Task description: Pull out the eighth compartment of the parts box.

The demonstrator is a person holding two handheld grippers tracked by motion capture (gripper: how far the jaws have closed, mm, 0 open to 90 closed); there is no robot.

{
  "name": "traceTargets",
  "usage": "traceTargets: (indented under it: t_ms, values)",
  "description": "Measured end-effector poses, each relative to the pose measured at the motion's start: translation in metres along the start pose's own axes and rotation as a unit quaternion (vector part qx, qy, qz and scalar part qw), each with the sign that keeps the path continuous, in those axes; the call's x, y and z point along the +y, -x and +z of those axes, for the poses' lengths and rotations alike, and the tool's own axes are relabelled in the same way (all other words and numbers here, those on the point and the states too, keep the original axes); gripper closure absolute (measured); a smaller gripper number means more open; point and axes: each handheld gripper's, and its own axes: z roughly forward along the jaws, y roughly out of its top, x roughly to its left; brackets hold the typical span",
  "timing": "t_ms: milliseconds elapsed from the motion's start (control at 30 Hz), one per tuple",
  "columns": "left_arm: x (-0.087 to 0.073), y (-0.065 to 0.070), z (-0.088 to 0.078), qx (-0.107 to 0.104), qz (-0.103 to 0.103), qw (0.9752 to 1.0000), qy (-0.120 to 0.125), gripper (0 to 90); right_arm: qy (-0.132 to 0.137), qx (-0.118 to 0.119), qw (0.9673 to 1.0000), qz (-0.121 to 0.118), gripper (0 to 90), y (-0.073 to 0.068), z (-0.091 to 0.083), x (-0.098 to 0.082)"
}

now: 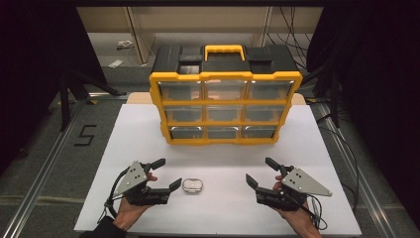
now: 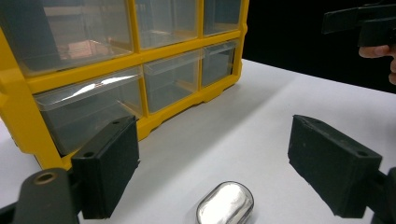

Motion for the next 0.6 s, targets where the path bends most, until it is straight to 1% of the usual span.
traceTargets:
  t_ms: [233,433,600]
  values:
    - [-0.0002,0.0004,0.0005,0.0,0.0,1.0,-0.001,16.2,0.003,0.003,1.0,0.001,21.3,0.0,-0.0002,0.0004]
    - [0.0001,0.0002,0.0005,0.0,0.0,1.0,-0.001,16.2,0.006,0.01,0.9999,-0.004,21.3,-0.0014,0.0004,0.0008]
    - [0.0003,-0.0001,0.0002,0.001,0.001,1.0,0.0,16.2,0.006,0.008,0.9999,-0.013,21.8,-0.0026,0.0014,0.0011]
